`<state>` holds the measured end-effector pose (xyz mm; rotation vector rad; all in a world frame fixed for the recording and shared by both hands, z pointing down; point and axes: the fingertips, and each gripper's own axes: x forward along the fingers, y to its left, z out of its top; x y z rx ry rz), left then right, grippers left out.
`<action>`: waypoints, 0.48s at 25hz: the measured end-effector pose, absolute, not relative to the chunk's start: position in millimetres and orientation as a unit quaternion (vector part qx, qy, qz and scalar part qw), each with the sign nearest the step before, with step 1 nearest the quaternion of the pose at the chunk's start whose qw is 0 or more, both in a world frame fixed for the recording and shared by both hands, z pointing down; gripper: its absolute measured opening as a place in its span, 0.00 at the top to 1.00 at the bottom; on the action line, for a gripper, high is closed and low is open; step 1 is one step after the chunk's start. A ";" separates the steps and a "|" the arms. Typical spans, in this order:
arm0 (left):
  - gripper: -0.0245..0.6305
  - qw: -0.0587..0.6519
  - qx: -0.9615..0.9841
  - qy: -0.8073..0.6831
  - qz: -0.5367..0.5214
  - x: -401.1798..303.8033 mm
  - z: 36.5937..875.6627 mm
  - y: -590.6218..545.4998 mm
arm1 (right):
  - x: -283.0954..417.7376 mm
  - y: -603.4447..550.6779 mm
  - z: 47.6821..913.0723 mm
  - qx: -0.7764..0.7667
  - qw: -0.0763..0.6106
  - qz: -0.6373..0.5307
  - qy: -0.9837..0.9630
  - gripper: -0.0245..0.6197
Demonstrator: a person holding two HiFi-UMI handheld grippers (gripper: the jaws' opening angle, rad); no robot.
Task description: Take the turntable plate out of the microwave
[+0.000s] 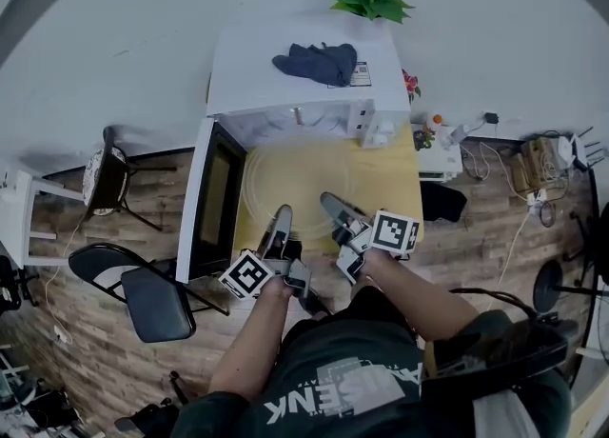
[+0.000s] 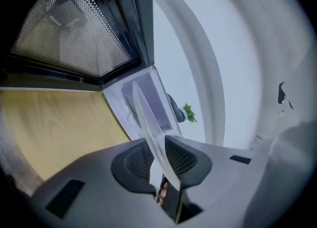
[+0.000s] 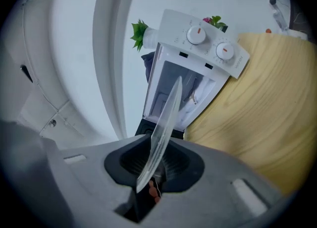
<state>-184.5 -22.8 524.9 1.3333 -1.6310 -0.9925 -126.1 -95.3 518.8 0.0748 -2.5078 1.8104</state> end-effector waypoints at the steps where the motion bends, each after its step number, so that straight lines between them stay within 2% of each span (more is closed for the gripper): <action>1: 0.86 0.397 0.530 -0.653 -0.368 -185.1 522.3 -16.8 | -123.4 -91.1 513.9 0.028 0.020 0.583 -0.812 0.86; 3: 0.86 0.397 0.540 -0.670 -0.320 -185.7 516.2 -5.8 | -116.9 -83.2 503.6 0.035 0.012 0.583 -0.812 0.86; 7: 0.85 0.396 0.571 -0.636 -0.336 -169.9 489.2 -0.4 | -101.3 -70.4 480.6 0.048 -0.006 0.579 -0.814 0.86; 12: 0.86 0.382 0.581 -0.654 -0.298 -162.8 463.0 12.2 | -91.4 -58.5 442.0 0.028 -0.032 0.573 -0.819 0.86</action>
